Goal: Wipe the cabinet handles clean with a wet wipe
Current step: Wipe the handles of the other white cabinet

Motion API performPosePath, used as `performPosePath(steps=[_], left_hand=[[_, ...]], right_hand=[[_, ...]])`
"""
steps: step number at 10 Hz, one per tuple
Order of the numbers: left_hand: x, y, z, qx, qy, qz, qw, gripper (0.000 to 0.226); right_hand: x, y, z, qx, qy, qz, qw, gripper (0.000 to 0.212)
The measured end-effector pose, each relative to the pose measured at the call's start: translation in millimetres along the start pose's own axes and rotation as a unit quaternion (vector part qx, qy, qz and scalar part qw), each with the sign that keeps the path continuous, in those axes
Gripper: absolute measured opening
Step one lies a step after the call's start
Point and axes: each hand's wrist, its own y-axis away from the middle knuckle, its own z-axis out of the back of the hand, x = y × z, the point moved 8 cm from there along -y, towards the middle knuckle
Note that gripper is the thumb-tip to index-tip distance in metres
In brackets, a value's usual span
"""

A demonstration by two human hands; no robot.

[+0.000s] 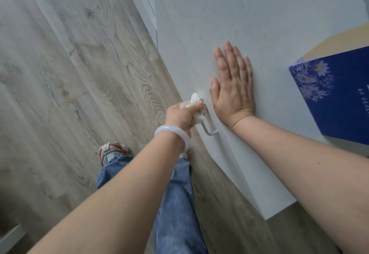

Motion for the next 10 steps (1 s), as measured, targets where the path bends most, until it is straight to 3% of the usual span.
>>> performPosePath(steps=[2, 4, 6, 8, 10], left_hand=[[-9, -10, -9, 0.089, 0.055, 0.064, 0.992, 0.011], [-5, -1, -14, 0.071, 0.126, 0.113, 0.983, 0.009], [29, 0, -22, 0.079, 0.273, 0.012, 0.959, 0.017], [68, 7, -17, 0.060, 0.193, -0.005, 0.979, 0.014], [25, -4, -2, 0.023, 0.134, -0.031, 0.990, 0.024]], right_hand=[[0, 0, -1, -0.002, 0.004, -0.002, 1.000, 0.060], [1, 0, 0, -0.004, 0.005, -0.002, 1.000, 0.060], [0, 1, 1, -0.010, -0.001, -0.001, 1.000, 0.059], [1, 1, 2, -0.010, -0.001, -0.002, 1.000, 0.059], [0, 0, 1, -0.013, 0.001, -0.002, 1.000, 0.059]])
